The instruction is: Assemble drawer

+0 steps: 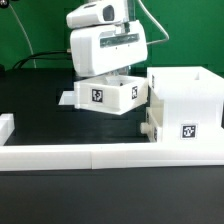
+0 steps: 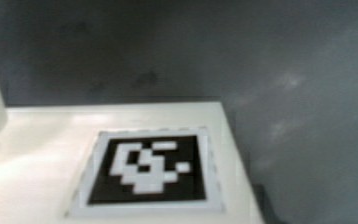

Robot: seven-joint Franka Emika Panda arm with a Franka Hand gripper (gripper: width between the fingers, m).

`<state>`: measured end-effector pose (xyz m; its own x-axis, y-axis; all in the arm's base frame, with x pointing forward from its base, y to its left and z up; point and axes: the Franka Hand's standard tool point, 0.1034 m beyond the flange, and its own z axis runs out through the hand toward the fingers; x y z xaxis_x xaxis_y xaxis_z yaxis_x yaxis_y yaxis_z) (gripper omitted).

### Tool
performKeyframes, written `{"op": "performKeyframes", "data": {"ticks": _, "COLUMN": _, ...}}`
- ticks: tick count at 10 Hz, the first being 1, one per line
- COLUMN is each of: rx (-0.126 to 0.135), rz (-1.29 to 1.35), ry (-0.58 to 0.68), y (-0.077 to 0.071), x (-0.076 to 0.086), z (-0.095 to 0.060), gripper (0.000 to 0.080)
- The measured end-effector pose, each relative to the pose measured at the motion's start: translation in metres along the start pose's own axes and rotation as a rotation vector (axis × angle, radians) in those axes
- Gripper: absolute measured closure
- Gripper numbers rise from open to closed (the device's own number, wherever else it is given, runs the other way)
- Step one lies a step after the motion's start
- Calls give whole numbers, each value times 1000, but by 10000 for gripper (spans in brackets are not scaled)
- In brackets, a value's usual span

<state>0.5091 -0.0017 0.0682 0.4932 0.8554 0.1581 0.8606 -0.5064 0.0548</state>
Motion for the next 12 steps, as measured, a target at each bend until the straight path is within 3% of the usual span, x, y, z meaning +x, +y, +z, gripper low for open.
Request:
{"op": "performKeyframes", "data": {"ticks": 6, "rx": -2, "rz": -328, "ry": -20, "y": 2, "x": -7, "z": 2, "gripper": 758}}
{"op": "performKeyframes", "data": {"ticks": 12, "rx": 16, "rz": -328, "ry": -22, "y": 2, "x": -6, "z": 8, "gripper": 758}}
